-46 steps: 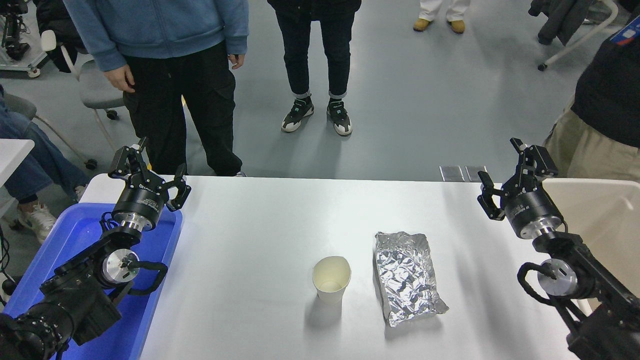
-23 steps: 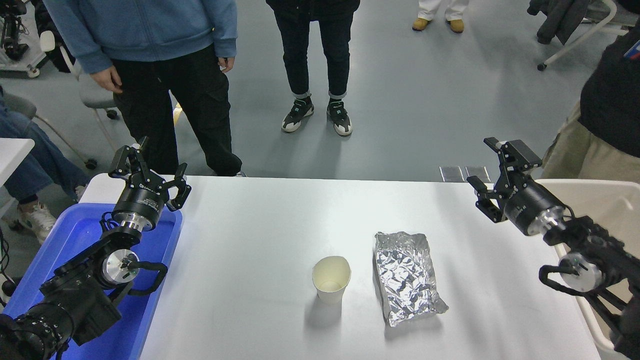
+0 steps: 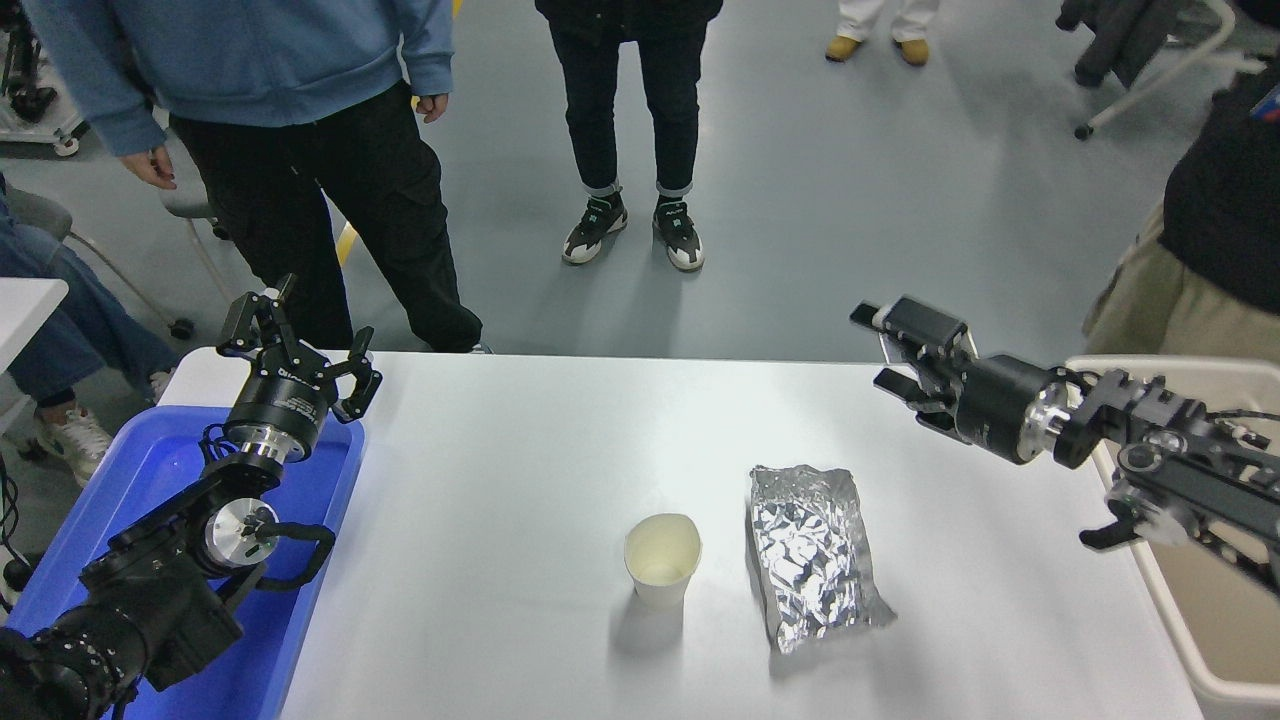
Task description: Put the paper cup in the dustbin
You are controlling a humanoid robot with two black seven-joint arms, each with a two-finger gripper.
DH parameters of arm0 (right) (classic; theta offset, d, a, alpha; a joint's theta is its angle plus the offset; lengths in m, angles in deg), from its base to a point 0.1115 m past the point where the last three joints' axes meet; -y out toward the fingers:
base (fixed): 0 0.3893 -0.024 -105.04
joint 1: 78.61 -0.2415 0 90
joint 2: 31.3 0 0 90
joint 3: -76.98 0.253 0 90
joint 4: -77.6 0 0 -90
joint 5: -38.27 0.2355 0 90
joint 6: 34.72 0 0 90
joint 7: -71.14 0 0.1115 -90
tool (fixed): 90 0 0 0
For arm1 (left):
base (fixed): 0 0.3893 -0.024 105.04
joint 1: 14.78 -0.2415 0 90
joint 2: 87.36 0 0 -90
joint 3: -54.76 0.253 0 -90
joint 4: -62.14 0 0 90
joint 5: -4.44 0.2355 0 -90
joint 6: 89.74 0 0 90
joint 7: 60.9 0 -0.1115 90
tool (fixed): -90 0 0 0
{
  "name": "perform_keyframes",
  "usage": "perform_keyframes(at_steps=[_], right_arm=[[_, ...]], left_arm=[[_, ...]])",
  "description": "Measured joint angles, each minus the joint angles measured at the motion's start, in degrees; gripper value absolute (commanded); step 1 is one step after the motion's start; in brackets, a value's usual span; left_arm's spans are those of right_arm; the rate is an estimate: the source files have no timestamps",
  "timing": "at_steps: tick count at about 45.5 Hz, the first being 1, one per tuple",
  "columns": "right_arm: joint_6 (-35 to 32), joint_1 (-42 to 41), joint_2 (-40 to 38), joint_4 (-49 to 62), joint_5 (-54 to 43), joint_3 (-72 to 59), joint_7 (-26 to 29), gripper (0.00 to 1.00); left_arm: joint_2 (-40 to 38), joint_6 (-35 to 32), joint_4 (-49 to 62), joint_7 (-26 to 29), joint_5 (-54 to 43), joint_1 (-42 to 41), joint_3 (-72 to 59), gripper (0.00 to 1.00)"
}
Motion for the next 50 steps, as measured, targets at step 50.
perform_keyframes(at_steps=[50], right_arm=[[3.25,-40.9,34.55,2.21,-15.66,-52.12,-1.42,0.99]], left_arm=[[-0.01,0.0,-0.01,0.0,0.0,0.0,0.01,1.0]])
